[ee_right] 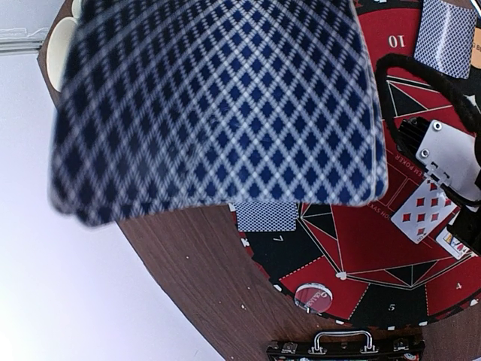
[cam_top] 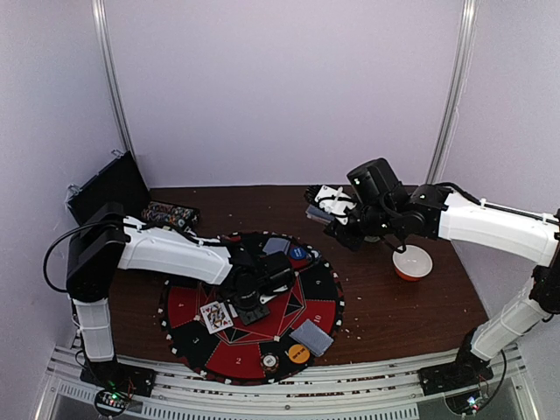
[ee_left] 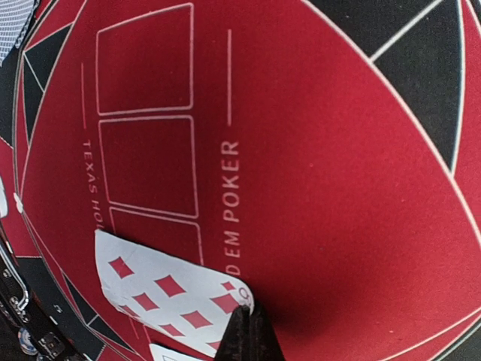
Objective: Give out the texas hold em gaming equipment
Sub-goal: Flop the poker card into the community card area.
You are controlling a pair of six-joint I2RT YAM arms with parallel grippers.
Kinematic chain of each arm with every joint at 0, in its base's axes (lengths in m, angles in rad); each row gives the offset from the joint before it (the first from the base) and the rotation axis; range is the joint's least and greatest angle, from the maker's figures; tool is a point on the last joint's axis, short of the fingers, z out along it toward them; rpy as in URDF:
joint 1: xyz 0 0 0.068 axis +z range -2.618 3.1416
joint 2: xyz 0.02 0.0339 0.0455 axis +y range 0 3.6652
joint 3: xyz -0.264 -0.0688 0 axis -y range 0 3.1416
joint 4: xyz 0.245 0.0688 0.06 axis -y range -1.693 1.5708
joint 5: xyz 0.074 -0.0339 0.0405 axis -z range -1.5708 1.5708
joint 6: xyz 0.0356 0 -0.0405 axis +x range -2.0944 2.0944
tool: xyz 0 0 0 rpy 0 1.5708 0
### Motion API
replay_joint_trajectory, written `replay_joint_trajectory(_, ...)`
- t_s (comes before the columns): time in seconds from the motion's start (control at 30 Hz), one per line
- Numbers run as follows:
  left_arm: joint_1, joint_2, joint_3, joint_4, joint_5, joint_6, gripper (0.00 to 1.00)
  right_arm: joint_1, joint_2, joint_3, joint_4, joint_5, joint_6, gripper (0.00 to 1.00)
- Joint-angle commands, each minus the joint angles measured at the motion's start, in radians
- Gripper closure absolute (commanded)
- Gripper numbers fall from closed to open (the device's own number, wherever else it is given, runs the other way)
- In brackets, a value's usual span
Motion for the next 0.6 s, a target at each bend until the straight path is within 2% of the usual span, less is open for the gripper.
replay_joint_trajectory(0.0, -0.002, 0.04, 0.028, -0.046, 0.172, -0.096, 1.0, -0.004, -0.026, -0.006, -0.006, 0.017, 0.007, 0.72)
replay_joint_trajectory(0.2, 0.0, 0.03, 0.032, -0.085, 0.222, -0.164, 1.0, -0.004, -0.039, -0.02, -0.004, 0.022, 0.005, 0.71)
replay_joint_trajectory(0.57, 0.043, 0.029, 0.005, -0.134, 0.107, -0.175, 1.0, -0.004, -0.043, -0.021, -0.004, 0.015, 0.008, 0.71)
